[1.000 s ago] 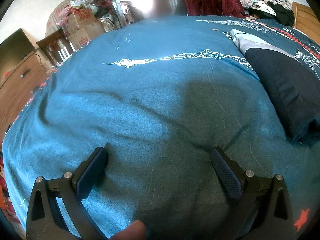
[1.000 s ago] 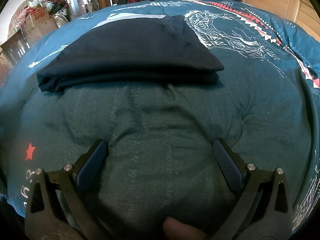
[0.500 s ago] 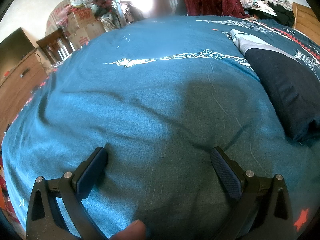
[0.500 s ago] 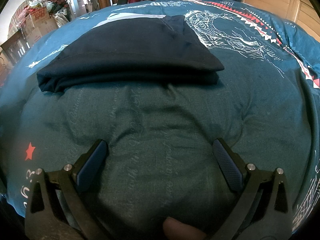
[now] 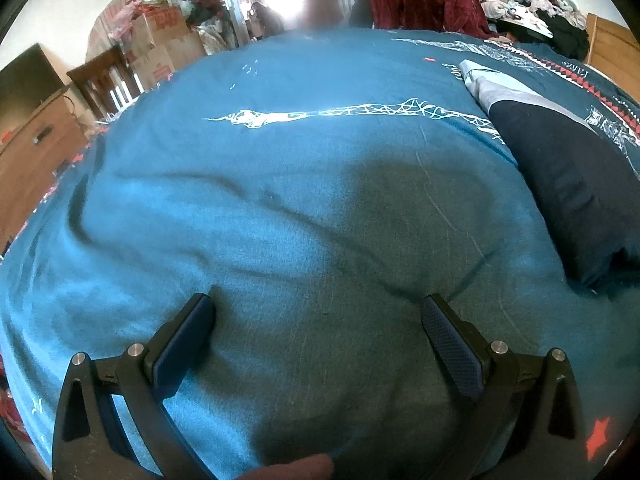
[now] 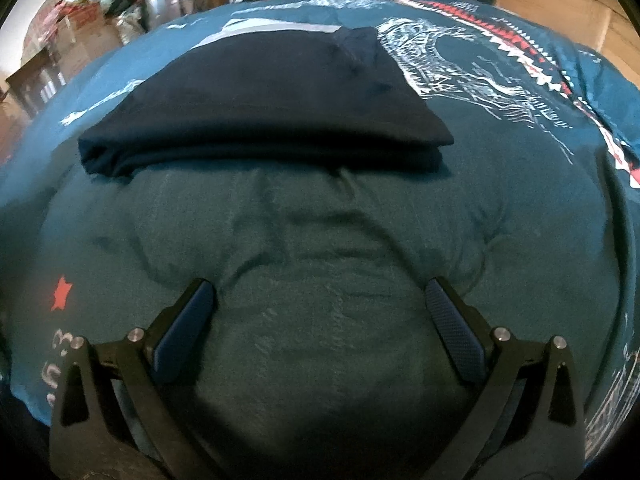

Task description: Fold large clothes

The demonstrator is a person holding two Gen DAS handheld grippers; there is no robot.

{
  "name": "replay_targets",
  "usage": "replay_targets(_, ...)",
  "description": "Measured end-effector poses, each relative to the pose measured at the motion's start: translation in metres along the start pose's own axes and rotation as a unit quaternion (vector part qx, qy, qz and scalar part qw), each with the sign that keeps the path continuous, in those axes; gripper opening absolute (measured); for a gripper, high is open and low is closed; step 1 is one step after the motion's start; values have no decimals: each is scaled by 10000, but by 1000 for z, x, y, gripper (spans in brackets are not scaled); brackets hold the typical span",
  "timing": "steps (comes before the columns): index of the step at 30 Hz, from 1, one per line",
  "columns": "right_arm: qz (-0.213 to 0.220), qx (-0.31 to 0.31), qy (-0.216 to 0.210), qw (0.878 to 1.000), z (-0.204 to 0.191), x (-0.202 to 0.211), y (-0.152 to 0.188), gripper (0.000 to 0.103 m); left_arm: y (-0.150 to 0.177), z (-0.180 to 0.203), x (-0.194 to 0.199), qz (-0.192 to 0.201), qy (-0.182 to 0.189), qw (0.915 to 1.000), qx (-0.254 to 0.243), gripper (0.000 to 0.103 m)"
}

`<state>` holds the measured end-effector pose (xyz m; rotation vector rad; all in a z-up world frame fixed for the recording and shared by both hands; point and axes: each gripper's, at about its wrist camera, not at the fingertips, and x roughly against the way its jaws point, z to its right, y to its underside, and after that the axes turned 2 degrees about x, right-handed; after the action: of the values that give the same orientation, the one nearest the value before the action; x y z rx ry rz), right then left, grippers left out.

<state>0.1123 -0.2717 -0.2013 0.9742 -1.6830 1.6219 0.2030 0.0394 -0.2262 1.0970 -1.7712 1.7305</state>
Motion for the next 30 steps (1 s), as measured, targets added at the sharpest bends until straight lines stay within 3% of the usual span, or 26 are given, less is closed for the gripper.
replay_targets(5,50,-100,-106,9999,8,5,5,103,-1,-1,-2,0,51,10000,42,103)
replay_targets(10,-95,-8,135,9999,1,-1,4,103,-1,-2,-2,-1,90,9999,77,103)
replay_targets(18,-86,-15,129,9999,2,-1,5,103,0,-2,-1,-7,96,9999,84,103)
replay_targets(22,-135,58,154,9998,0,-2,2,103,-6,2,1,-187,28,9998,-36,103)
replay_targets(26,-207,207,271,9992,-3,9,-1,103,-14,10,23,-103,29,9999,-83,103)
replay_targets(30,20,232,327,9992,-1,42,-7,103,-24,33,70,114,162,9996,-200,103)
